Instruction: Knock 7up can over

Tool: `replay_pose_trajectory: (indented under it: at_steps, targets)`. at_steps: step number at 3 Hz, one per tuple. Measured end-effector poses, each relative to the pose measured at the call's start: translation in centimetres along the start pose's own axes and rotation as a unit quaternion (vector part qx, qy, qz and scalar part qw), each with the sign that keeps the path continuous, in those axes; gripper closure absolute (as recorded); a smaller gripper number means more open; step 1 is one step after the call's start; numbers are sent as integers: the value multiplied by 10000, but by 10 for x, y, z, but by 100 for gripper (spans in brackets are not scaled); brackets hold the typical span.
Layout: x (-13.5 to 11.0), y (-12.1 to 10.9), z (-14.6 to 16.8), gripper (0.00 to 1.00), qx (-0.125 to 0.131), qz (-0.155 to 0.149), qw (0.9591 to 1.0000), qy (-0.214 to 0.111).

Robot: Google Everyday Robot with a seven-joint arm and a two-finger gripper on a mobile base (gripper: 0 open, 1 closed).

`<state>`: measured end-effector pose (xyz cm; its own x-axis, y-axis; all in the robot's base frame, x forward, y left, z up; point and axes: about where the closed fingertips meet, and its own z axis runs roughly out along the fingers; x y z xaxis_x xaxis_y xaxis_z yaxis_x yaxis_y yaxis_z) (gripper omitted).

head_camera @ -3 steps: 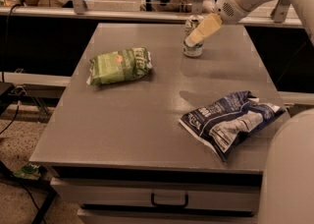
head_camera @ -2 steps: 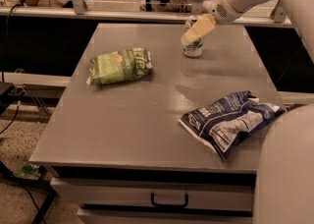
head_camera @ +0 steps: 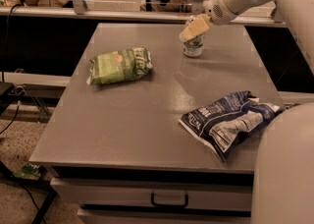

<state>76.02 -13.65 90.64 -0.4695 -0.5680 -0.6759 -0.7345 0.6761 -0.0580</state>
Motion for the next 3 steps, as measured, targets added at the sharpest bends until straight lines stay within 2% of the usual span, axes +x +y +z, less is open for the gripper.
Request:
replay_pose_trajectory:
  at_steps: [1, 2, 3]
  targets:
    - [-2, 1, -4, 56, -119, -32, 9998, -136]
    - [-2, 2, -11, 78, -208, -76, 9995, -229]
    - [-6, 7, -40, 100, -199, -518, 9984, -46]
